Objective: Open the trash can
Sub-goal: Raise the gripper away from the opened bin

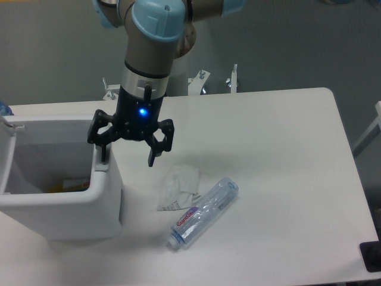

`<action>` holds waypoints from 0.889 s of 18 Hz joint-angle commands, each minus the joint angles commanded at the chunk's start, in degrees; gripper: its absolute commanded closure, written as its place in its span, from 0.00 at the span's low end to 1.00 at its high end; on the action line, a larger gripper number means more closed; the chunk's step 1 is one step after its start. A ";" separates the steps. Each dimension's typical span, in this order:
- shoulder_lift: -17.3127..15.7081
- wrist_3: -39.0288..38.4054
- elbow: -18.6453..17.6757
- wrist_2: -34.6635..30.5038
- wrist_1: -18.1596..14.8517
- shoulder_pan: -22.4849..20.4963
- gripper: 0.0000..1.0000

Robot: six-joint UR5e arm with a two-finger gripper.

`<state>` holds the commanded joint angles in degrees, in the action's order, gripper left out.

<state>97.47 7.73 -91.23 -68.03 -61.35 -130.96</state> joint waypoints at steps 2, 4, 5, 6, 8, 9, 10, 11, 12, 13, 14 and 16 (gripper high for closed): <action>0.00 0.00 0.44 0.00 0.00 0.00 0.00; 0.00 0.00 0.62 0.00 0.00 0.00 0.00; -0.09 0.00 0.70 0.00 0.00 0.00 0.00; -0.09 0.00 1.05 0.00 0.09 -0.09 0.00; 0.09 0.00 2.72 0.00 0.00 -0.09 0.00; 0.17 0.09 4.03 0.00 -0.09 -0.17 0.00; 0.35 0.09 5.35 -0.09 -0.09 -0.52 0.00; 0.61 0.00 6.58 -0.09 -0.09 -1.05 0.00; 0.79 0.00 7.64 -0.09 -0.09 -2.10 0.00; 0.70 0.09 8.52 -0.09 -0.09 -3.59 0.00; 0.70 0.17 9.40 -0.17 -0.09 -5.17 0.00; 0.62 1.66 11.15 -1.31 -0.09 -8.51 0.00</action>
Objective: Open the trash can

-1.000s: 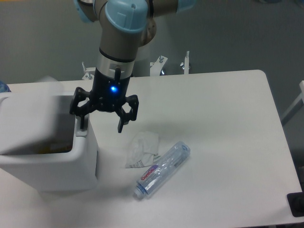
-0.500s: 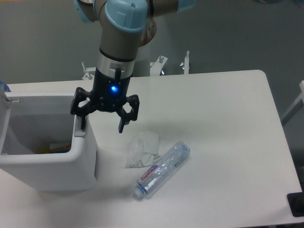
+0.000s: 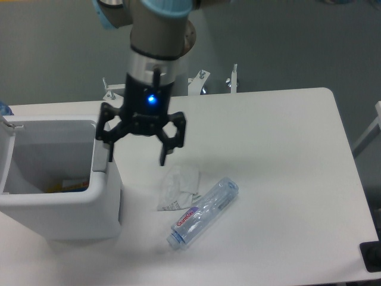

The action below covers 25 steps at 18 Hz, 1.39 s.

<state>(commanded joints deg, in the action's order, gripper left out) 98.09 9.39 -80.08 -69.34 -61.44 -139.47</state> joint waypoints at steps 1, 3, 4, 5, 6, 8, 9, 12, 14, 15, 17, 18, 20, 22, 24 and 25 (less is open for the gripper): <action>0.09 1.84 0.97 -1.49 0.00 -1.15 0.00; 0.70 5.97 2.81 -6.83 -0.17 -2.12 0.00; 0.88 8.25 3.34 -10.43 -0.18 -2.30 0.00; 0.88 10.45 3.52 -13.95 -0.18 -2.82 0.00; 1.05 12.99 3.44 -17.12 -0.26 -3.53 0.00; 2.02 21.84 3.26 -23.27 -1.40 -3.88 0.00; 2.11 27.64 2.83 -26.43 -2.45 -3.88 0.00; 2.11 40.58 1.86 -30.15 -4.92 -6.07 0.00; 1.85 46.39 0.98 -30.07 -5.53 -8.79 0.00; 1.67 49.64 0.45 -30.07 -5.89 -9.85 0.00; 1.58 54.57 -0.60 -30.07 -6.06 -11.70 0.00; 1.49 56.07 -0.69 -30.07 -6.06 -12.84 0.00; 1.49 57.75 -0.78 -29.80 -6.07 -13.73 0.00; 1.49 58.28 -0.78 -29.54 -6.06 -14.77 0.00; 1.49 58.28 -0.87 -29.45 -6.06 -15.13 0.00; 1.49 58.37 -0.87 -29.37 -6.06 -15.40 0.00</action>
